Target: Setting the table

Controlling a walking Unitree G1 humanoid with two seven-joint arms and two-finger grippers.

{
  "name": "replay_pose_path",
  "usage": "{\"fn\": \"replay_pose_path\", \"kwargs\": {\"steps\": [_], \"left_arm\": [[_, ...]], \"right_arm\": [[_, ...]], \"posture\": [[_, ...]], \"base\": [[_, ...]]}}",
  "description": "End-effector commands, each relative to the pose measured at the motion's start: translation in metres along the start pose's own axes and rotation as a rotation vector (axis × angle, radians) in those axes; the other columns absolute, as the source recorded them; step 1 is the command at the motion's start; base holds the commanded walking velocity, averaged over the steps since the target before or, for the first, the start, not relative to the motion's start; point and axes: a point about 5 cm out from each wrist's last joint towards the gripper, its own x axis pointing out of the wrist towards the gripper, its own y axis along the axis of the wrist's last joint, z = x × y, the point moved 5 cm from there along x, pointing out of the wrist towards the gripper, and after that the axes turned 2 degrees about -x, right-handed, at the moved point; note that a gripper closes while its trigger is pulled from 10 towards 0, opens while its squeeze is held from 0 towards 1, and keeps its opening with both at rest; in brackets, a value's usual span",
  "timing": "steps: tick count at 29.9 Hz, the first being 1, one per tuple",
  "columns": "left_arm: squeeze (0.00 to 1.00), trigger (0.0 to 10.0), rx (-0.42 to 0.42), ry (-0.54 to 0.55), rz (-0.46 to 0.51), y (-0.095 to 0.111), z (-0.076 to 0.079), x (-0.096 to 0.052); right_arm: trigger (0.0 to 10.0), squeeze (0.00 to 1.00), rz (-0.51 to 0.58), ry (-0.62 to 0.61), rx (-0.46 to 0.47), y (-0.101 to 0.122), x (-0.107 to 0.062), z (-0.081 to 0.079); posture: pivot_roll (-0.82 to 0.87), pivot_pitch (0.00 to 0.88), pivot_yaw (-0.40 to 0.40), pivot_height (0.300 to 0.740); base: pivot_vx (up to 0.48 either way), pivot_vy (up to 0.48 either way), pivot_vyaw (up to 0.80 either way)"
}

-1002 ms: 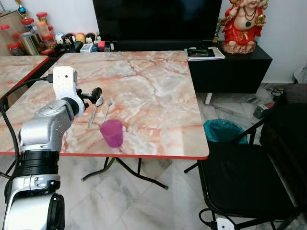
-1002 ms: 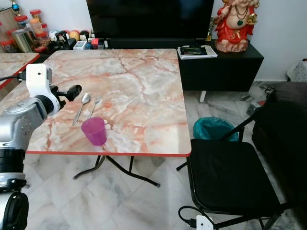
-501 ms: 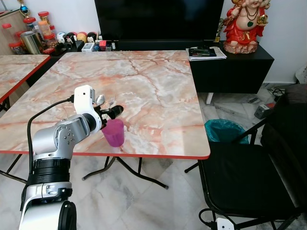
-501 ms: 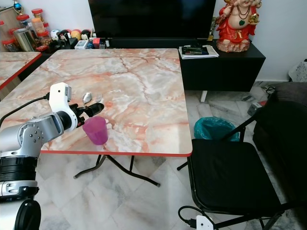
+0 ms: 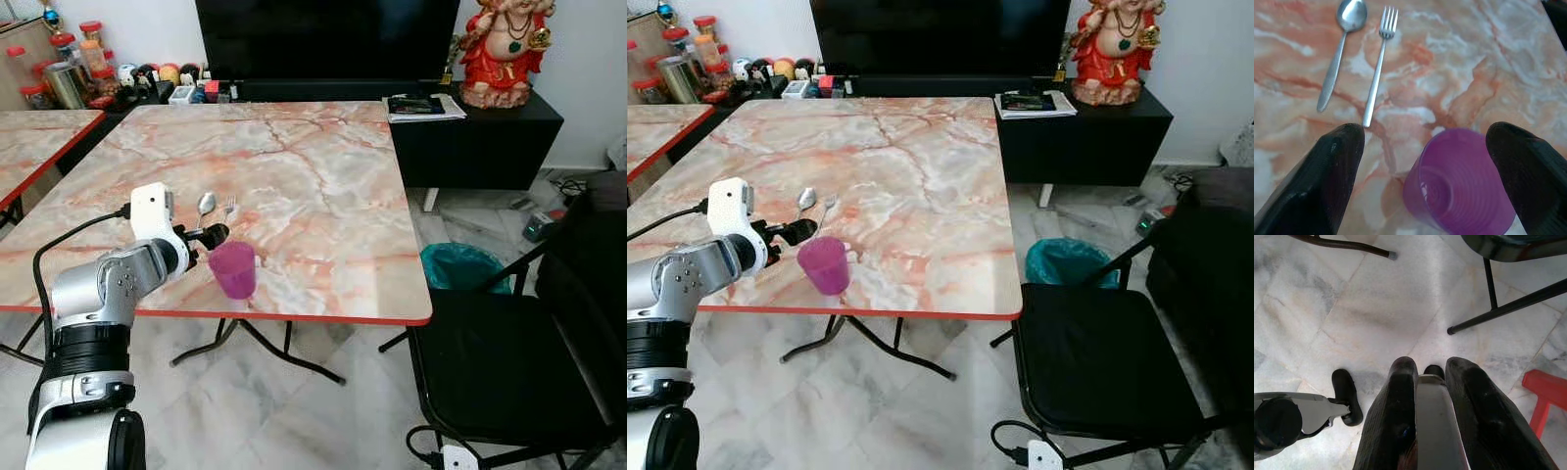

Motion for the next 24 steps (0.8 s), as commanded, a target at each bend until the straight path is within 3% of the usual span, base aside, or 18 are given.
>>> {"fn": "replay_pose_path", "kwargs": {"steps": [1, 13, 24], "left_arm": [[0.00, 10.0, 0.017, 0.015, -0.014, -0.005, -0.004, 0.002], [0.00, 10.0, 0.020, 0.091, -0.029, -0.014, -0.015, 0.012], [0.00, 10.0, -0.030, 0.102, -0.035, -0.023, -0.014, 0.020]], "right_arm": [[10.0, 0.00, -0.001, 0.000, 0.006, 0.000, 0.000, 0.000], [10.0, 0.00, -0.001, -0.003, 0.010, -0.001, 0.000, 0.000], [10.0, 0.00, 0.007, 0.000, 0.017, 0.001, 0.000, -0.002]], "posture": [[0.00, 0.000, 0.052, 0.740], [-0.01, 0.000, 0.058, 0.740], [-0.03, 0.000, 0.061, 0.740]], "base": [[0.000, 0.000, 0.00], [0.000, 0.000, 0.00], [0.000, 0.000, 0.00]]}}
